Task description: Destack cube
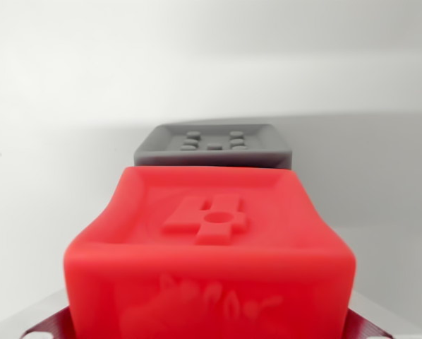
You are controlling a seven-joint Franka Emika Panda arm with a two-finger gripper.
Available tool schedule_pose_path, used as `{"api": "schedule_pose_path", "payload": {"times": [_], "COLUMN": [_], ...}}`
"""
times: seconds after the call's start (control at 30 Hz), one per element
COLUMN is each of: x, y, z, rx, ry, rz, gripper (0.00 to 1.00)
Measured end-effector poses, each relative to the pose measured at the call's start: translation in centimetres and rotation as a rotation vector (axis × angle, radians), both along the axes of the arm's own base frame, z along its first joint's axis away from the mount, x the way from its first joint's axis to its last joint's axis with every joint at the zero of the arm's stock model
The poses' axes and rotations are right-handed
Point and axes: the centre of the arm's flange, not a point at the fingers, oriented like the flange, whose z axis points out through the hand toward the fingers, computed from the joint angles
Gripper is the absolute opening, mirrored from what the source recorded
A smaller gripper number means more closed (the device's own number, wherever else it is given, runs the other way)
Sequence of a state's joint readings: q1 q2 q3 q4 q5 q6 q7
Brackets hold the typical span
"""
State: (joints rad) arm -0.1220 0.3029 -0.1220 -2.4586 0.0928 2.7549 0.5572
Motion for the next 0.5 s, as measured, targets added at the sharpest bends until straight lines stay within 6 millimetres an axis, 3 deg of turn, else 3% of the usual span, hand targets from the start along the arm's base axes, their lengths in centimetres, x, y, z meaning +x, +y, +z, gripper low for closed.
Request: {"api": "schedule_pose_path", "payload": {"times": [0.5], "x": [0.1], "y": [-0.1], "z": [3.2], "rx": [0.001], "ry": [-0.003], "rz": [0.0], "gripper": [0.0]}}
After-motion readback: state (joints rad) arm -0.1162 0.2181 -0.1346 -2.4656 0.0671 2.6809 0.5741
